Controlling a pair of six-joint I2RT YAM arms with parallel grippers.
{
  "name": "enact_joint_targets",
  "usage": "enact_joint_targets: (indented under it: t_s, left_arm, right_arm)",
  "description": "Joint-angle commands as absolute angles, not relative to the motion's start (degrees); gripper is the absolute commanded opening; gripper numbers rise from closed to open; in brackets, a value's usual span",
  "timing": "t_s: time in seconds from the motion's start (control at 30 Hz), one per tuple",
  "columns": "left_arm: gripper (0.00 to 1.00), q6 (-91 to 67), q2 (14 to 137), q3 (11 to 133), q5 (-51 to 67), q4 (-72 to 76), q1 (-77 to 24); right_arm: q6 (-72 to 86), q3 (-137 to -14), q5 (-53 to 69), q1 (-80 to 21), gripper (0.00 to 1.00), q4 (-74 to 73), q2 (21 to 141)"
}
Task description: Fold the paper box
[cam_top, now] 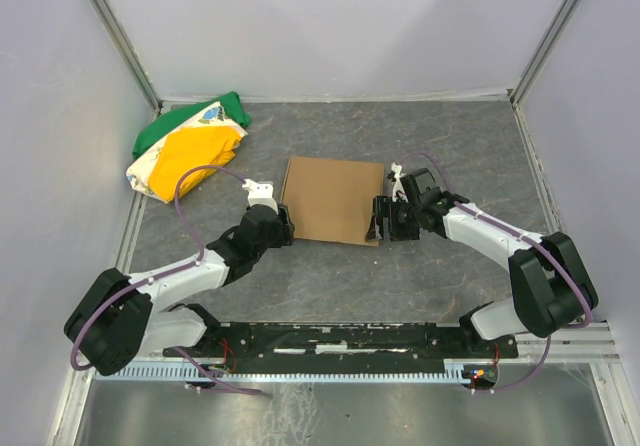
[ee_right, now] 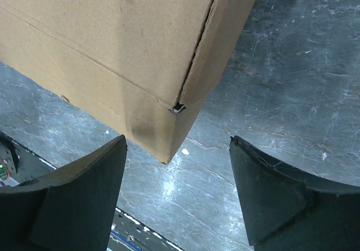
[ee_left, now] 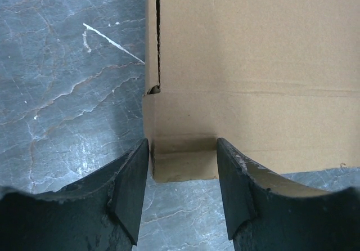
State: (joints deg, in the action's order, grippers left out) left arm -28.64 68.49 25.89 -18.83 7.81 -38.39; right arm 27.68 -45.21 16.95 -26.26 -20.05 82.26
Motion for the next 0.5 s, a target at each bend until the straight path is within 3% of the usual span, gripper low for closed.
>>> enact_joint_targets:
  t_s: [0.0, 0.47]
  left_arm:
    - [0.58, -29.9, 66.4, 28.5, -16.3, 6.1, -38.6]
    - [0.58, -32.0, 63.9, 28.9, -15.2, 1.8, -38.6]
  right_arm:
    - [27.2, -47.2, 19.0, -26.9, 0.82, -17.3, 82.5]
    - [27.3, -47.4, 18.4, -27.5, 0.81, -17.2, 83.3]
